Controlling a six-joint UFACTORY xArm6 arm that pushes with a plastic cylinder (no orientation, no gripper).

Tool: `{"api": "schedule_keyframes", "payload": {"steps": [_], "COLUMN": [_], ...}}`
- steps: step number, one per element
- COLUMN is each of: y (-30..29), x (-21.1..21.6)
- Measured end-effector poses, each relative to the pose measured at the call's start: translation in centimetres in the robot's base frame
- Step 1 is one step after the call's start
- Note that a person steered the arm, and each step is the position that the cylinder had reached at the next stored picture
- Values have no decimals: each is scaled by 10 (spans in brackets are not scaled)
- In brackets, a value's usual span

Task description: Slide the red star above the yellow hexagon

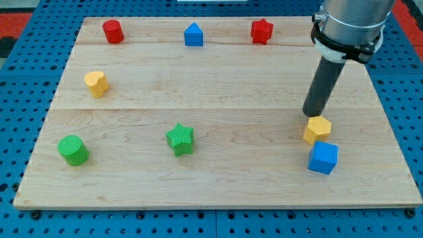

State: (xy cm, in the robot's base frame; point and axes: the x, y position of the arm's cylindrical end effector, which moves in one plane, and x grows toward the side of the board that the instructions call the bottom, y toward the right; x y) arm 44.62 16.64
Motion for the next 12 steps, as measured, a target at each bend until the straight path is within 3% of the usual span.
{"api": "schedule_keyframes", "payload": {"steps": [1, 3, 5, 8, 10, 11, 12], "y": [0, 9, -85, -83, -8, -48, -96], "x": [-57, -228, -237, -224, -131, -201, -192]}}
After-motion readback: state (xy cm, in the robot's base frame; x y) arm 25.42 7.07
